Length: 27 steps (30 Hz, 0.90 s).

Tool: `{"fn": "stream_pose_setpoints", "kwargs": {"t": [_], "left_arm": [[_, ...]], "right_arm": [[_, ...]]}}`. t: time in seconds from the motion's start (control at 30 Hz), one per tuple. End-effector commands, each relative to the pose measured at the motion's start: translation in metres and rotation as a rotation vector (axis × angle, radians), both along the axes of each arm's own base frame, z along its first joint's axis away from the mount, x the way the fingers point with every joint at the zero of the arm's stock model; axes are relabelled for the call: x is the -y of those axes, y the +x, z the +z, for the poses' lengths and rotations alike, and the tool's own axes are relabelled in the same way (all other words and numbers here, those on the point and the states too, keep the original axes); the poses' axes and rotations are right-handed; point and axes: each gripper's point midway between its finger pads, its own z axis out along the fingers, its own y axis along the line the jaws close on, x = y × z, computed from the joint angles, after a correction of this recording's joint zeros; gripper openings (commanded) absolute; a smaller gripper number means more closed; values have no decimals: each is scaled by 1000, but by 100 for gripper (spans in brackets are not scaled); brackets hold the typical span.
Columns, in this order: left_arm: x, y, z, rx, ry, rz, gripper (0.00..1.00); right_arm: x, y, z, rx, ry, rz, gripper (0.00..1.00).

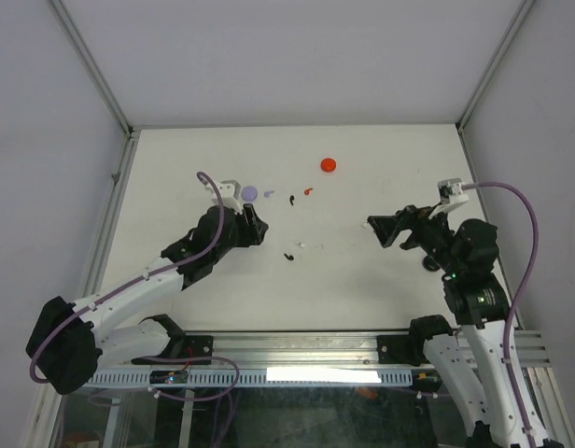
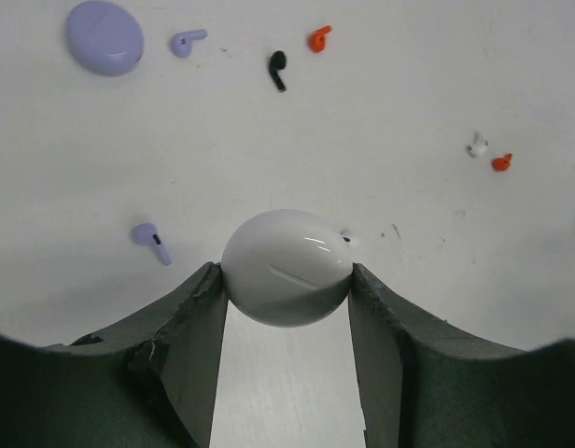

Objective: Insert the wireless bluetooth earbuds into the charging case
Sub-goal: Pick up the charging case at the center of the board.

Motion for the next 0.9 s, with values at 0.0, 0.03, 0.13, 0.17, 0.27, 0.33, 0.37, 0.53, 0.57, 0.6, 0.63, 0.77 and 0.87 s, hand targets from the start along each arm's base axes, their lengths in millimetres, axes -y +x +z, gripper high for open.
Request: {"fn": "stream_pose_setpoints", "kwargs": {"t": [0.0, 0.03, 0.13, 0.17, 0.27, 0.33, 0.37, 0.53, 0.57, 0.6, 0.63, 0.77, 0.87], "left_arm": [[26, 4, 53, 248, -121, -33, 29], [32, 1, 56, 282, -123, -50, 29], [46, -7, 59, 357, -101, -97, 29], [51, -10, 61, 381, -102, -114, 29], [68, -19, 68, 455, -97, -187, 29], [79, -24, 73, 505, -77, -227, 29], [84, -27, 75, 528, -66, -247, 29], [106, -35, 80, 609, -46, -341, 30], [110, -38, 82, 623, -49, -360, 30], [114, -40, 82, 638, -47, -378, 30], [118, -41, 82, 648, -41, -390, 30], [130, -48, 82, 686, -26, -450, 31], [137, -52, 83, 701, -24, -483, 31]], "right_arm": [[-16, 16, -9, -77, 52, 65, 93], [-19, 16, -9, -83, 57, 85, 93], [-29, 18, -2, -98, 94, 133, 89], [-34, 17, 0, -108, 109, 165, 89], [-51, 16, 2, -147, 148, 244, 89], [-59, 17, 4, -162, 149, 266, 88], [-63, 18, 4, -170, 145, 272, 89], [-85, 13, 5, -214, 121, 332, 87], [-90, 12, 4, -220, 115, 344, 86], [-94, 11, 4, -223, 105, 352, 86], [-98, 10, 4, -222, 92, 360, 84], [-113, 7, 3, -223, 44, 382, 76], [-122, 6, -2, -232, 24, 395, 71]]}}
